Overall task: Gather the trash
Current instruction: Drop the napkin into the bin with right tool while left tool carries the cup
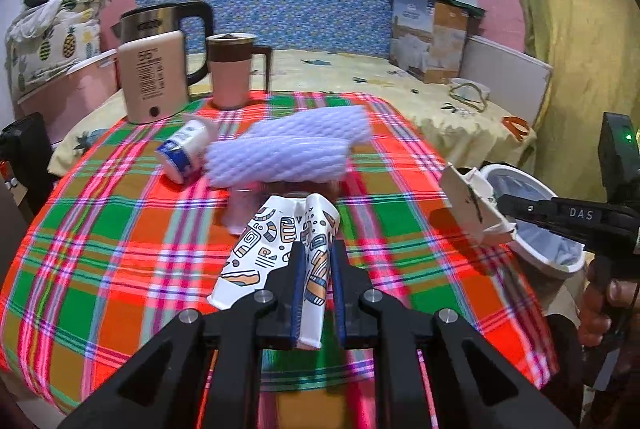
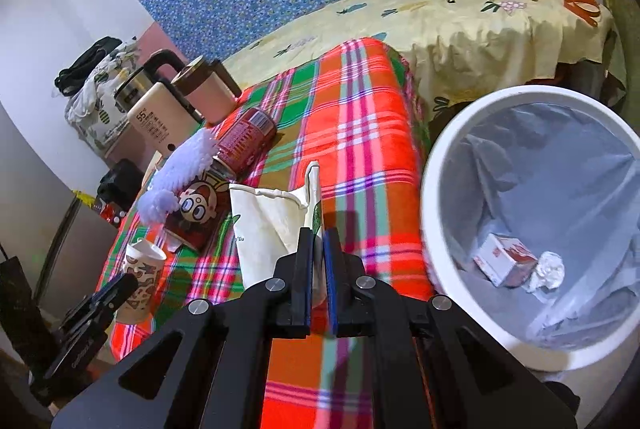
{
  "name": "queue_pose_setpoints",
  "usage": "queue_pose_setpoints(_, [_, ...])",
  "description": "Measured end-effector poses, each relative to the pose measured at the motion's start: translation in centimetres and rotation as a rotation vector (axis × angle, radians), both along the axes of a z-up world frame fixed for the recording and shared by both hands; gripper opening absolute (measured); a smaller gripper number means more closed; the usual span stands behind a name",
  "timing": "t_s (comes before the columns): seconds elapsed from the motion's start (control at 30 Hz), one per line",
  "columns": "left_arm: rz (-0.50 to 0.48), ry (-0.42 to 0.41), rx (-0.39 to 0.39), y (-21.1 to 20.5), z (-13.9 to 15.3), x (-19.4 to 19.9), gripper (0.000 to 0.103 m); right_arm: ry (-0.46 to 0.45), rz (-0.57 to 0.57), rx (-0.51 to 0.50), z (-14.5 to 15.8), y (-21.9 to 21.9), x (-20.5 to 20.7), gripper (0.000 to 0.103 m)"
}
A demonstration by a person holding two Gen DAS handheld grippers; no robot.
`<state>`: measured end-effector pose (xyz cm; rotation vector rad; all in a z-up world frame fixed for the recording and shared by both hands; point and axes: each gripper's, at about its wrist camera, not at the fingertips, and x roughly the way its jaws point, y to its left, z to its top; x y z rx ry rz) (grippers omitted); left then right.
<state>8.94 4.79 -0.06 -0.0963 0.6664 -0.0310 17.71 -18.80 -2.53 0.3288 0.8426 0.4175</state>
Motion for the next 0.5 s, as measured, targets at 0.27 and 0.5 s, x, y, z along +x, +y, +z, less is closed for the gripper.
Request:
queue_pose_setpoints(0.27, [-0.104,-0.005,-0.017,-4.0,0.6,1.4,0.013,-0.019,-0.058,-0.004,0.3,-2.9,-1.2,0.008])
queue_pose_setpoints(0.5, [-0.222,-0.008,-0.027,-8.6,0.9,3.1,0.013,-0.036,-0.132,-0.01,0.8,-6.2,-2.2,0.008])
